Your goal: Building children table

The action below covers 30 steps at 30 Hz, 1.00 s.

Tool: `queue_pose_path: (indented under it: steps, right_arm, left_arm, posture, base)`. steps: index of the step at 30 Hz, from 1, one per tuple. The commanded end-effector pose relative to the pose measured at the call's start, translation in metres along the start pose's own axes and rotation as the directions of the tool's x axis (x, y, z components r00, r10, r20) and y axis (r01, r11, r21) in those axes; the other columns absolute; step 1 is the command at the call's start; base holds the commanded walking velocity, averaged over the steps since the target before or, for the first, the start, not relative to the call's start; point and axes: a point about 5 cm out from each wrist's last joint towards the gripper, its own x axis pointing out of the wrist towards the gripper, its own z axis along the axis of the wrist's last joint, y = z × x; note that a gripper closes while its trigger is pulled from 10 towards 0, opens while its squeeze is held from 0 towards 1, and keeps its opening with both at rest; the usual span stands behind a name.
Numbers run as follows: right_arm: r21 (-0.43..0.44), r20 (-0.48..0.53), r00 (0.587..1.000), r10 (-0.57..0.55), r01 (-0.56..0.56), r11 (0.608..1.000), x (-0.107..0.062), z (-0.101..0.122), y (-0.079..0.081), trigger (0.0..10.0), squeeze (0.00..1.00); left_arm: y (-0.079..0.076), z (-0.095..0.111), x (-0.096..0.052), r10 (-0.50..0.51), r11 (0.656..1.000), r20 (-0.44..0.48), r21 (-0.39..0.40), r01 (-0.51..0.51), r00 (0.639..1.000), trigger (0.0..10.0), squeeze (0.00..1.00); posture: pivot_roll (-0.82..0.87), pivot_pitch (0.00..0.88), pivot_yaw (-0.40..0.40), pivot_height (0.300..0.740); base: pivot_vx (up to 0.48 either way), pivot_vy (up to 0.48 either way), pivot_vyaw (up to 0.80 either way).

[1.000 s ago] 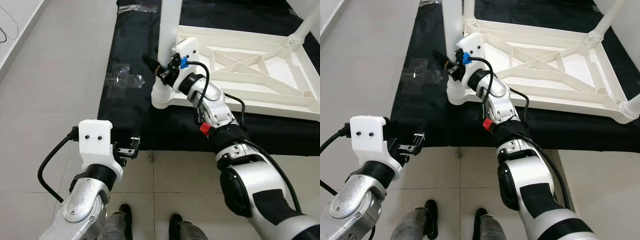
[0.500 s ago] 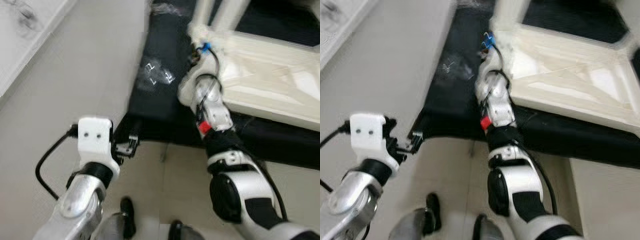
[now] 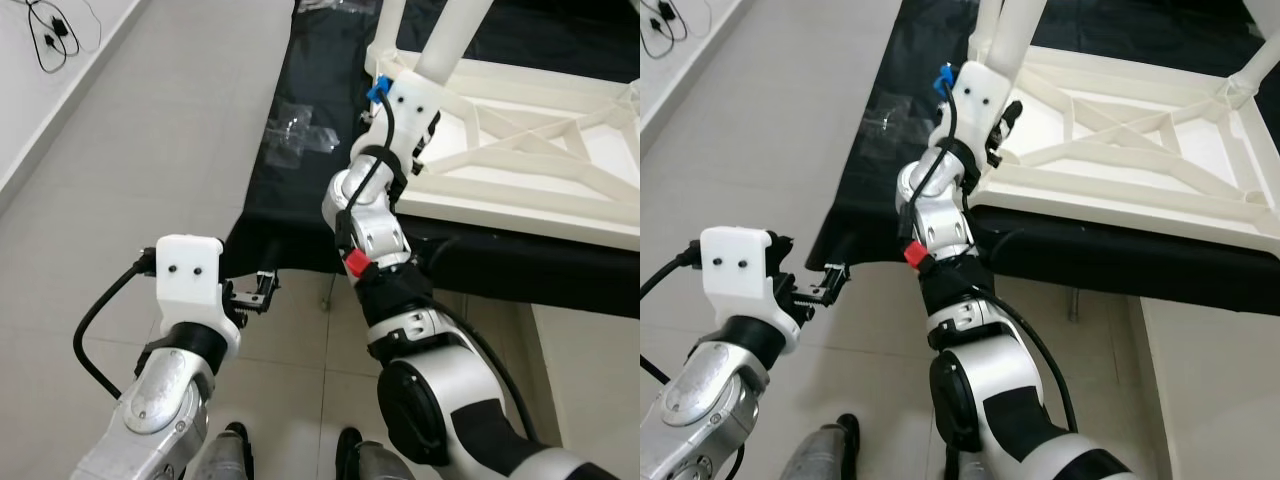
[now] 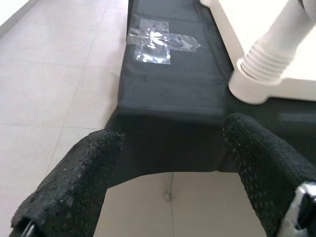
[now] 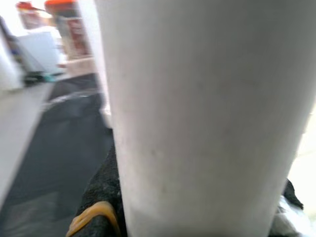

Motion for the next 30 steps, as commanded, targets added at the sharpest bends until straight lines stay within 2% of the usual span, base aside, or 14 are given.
queue_pose_path:
  steps: [1, 6, 7, 8, 11, 12, 14, 15, 17, 19, 21, 22, 23, 30]
  right_arm:
    - [0.087, -0.069, 0.991, 0.115, -0.109, 0.99, 0.002, -0.017, -0.004, 10.0, 0.0]
    - [0.182, 0.032, 0.963, 0.267, -0.268, 0.946, 0.01, 0.01, 0.002, 10.0, 0.0]
    - [0.228, 0.067, 0.92, 0.387, -0.392, 0.891, 0.013, 0.022, 0.005, 10.0, 0.0]
    - [0.228, 0.067, 0.92, 0.387, -0.392, 0.891, 0.013, 0.022, 0.005, 10.0, 0.0]
    - [0.249, 0.17, 0.735, 0.656, -0.676, 0.693, 0.012, 0.045, -0.003, 10.0, 0.0]
    - [0.249, 0.17, 0.735, 0.656, -0.676, 0.693, 0.012, 0.045, -0.003, 10.0, 0.0]
    - [0.287, 0.168, 0.601, 0.781, -0.788, 0.545, 0.005, 0.044, -0.012, 10.0, 0.0]
    - [0.287, 0.168, 0.601, 0.781, -0.788, 0.545, 0.005, 0.044, -0.012, 10.0, 0.0]
    - [0.367, 0.172, 0.466, 0.868, -0.848, 0.382, -0.005, 0.035, -0.021, 10.0, 0.0]
    - [0.367, 0.172, 0.466, 0.868, -0.848, 0.382, -0.005, 0.035, -0.021, 10.0, 0.0]
    - [0.379, 0.165, 0.32, 0.933, -0.894, 0.239, -0.028, 0.018, -0.028, 10.0, 0.0]
    - [0.379, 0.165, 0.32, 0.933, -0.894, 0.239, -0.028, 0.018, -0.028, 10.0, 0.0]
    - [0.37, 0.15, 0.292, 0.945, -0.902, 0.221, -0.037, 0.011, -0.028, 10.0, 0.0]
    - [0.399, 0.128, 0.249, 0.96, -0.899, 0.18, -0.051, -0.001, -0.027, 10.0, 0.0]
  left_arm:
    - [0.001, -0.004, 0.0, 0.005, 1.0, -0.013, 0.001, -0.005, 1.0, 10.0, 0.0]
    - [0.0, -0.005, 0.002, 0.001, 1.0, -0.01, 0.003, -0.001, 1.0, 10.0, 0.0]
    - [0.001, -0.006, 0.004, -0.001, 1.0, -0.009, 0.0, 0.001, 1.0, 10.0, 0.0]
    - [0.001, -0.006, 0.004, -0.001, 1.0, -0.009, 0.0, 0.001, 1.0, 10.0, 0.0]
    - [0.008, -0.008, 0.009, -0.001, 1.0, -0.007, 0.007, 0.001, 1.0, 10.0, 0.0]
    - [0.008, -0.008, 0.009, -0.001, 1.0, -0.007, 0.007, 0.001, 1.0, 10.0, 0.0]
    - [0.012, -0.01, 0.012, -0.015, 1.0, -0.015, 0.026, 0.015, 1.0, 10.0, 0.0]
    - [0.012, -0.01, 0.012, -0.015, 1.0, -0.015, 0.026, 0.015, 1.0, 10.0, 0.0]
    - [0.017, -0.014, 0.017, -0.04, 0.997, -0.035, 0.069, 0.042, 0.999, 10.0, 0.0]
    - [0.017, -0.014, 0.017, -0.04, 0.997, -0.035, 0.069, 0.042, 0.999, 10.0, 0.0]
    - [0.016, -0.016, 0.026, -0.157, 0.982, -0.071, 0.092, 0.163, 0.985, 10.0, 0.0]
    - [0.016, -0.016, 0.026, -0.157, 0.982, -0.071, 0.092, 0.163, 0.985, 10.0, 0.0]
    - [0.015, -0.017, 0.028, -0.192, 0.974, -0.082, 0.103, 0.2, 0.978, 10.0, 1.0]
    - [0.013, -0.021, 0.032, -0.275, 0.921, -0.113, 0.255, 0.295, 0.955, 10.0, 1.0]
  posture:
    - [0.17, 0.324, -0.063, 0.74]
    - [0.17, 0.31, -0.065, 0.74]
    - [0.17, 0.292, -0.068, 0.74]
    - [0.17, 0.292, -0.068, 0.74]
    - [0.15, 0.252, -0.074, 0.74]
    - [0.15, 0.252, -0.074, 0.74]
    - [0.15, 0.237, -0.072, 0.74]
    - [0.15, 0.237, -0.072, 0.74]
    - [0.14, 0.189, -0.074, 0.74]
    - [0.14, 0.189, -0.074, 0.74]
    - [0.13, 0.152, -0.073, 0.74]
    - [0.13, 0.152, -0.073, 0.74]
    - [0.13, 0.136, -0.068, 0.74]
    - [0.13, 0.117, -0.063, 0.74]
  base:
    - [0.0, 0.0, 0.0]
    - [0.0, 0.0, 0.0]
    - [0.0, 0.0, 0.0]
    - [0.0, 0.0, 0.0]
    - [0.0, 0.0, 0.0]
    - [0.0, 0.0, 0.0]
    - [0.0, 0.0, 0.0]
    - [0.0, 0.0, 0.0]
    - [0.0, 0.0, 0.0]
    - [0.0, 0.0, 0.0]
    - [0.0, 0.0, 0.0]
    - [0.0, 0.0, 0.0]
    - [0.0, 0.0, 0.0]
    - [0.0, 0.0, 0.0]
